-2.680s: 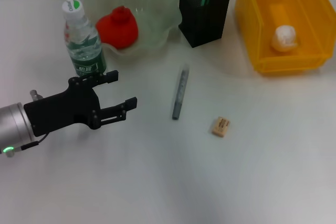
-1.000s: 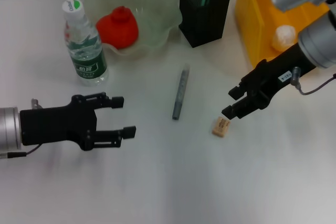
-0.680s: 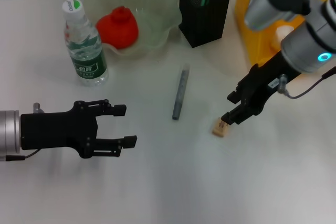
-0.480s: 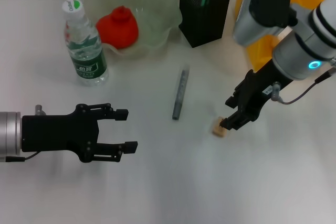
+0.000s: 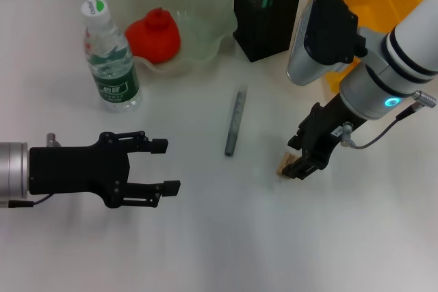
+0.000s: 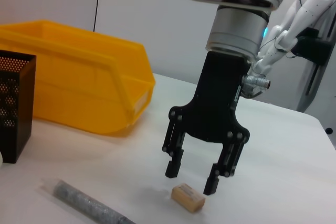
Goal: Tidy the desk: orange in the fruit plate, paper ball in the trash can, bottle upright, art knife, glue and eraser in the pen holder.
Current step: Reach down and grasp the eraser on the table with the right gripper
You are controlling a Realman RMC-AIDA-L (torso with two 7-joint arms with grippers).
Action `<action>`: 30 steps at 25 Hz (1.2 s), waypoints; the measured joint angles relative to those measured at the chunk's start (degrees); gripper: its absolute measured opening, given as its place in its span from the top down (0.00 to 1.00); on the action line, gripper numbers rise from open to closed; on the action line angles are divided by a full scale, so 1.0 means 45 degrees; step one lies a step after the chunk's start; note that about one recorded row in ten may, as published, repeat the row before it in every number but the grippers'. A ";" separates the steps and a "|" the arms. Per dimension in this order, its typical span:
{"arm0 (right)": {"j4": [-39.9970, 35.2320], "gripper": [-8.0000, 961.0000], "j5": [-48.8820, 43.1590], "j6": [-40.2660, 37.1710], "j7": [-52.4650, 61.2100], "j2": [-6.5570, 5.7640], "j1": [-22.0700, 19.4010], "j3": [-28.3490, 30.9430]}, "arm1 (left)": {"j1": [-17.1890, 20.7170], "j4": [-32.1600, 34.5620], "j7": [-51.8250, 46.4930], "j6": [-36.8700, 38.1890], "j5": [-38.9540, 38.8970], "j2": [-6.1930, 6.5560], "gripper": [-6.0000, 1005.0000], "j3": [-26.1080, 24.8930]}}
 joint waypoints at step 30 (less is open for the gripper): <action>0.0323 0.53 0.0259 0.0896 0.0075 0.0004 -0.0032 -0.1162 | -0.0036 0.0096 0.0027 -0.0108 -0.0052 -0.0059 0.19 -0.0177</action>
